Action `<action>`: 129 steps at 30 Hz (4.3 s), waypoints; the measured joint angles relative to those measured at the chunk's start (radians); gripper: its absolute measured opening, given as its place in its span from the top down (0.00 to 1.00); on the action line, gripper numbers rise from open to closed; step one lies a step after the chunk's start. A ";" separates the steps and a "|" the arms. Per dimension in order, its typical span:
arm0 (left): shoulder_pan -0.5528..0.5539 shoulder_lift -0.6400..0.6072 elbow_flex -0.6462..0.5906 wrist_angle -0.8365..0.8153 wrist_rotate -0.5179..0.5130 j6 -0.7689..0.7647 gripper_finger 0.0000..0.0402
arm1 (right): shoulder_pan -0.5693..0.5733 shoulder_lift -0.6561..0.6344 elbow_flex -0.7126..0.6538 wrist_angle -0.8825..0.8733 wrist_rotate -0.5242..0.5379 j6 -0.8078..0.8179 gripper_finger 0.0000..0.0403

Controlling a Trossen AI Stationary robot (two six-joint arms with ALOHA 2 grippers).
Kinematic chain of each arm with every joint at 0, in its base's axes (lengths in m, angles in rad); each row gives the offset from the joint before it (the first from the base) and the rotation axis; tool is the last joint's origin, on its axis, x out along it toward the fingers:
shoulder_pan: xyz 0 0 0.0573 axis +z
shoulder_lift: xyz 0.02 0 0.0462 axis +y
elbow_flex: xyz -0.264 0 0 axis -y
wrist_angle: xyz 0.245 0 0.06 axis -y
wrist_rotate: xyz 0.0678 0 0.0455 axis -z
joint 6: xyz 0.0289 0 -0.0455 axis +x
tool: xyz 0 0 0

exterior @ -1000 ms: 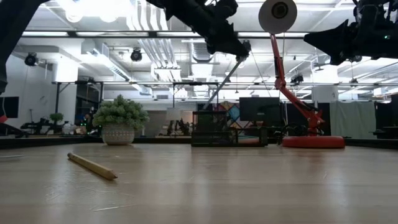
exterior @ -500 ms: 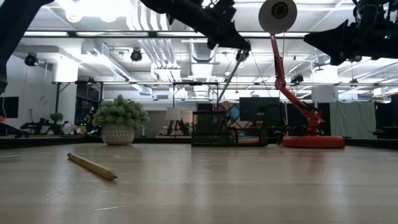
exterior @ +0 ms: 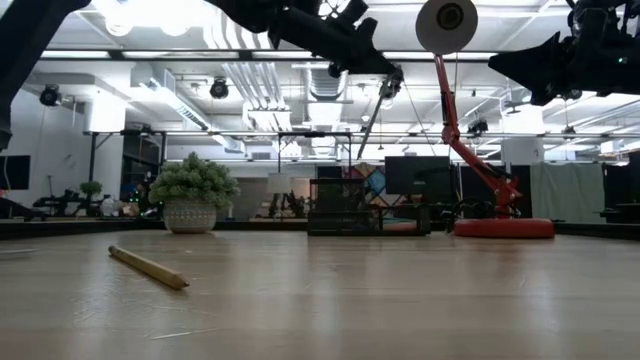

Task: Pick and place office supplies into organizer
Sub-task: Put the sky blue pencil into the desk organizer

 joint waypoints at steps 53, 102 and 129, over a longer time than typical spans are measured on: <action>0.124 -0.006 -0.352 0.489 -0.010 -0.209 0.98 | 0.000 0.000 0.000 -0.027 0.000 0.020 0.98; 0.144 -0.008 -0.536 0.715 -0.024 -0.261 0.98 | 0.000 0.000 0.000 -0.024 0.000 0.030 0.98; 0.144 -0.002 -0.537 0.656 -0.023 -0.286 0.97 | 0.000 0.000 0.000 -0.023 0.000 0.037 0.98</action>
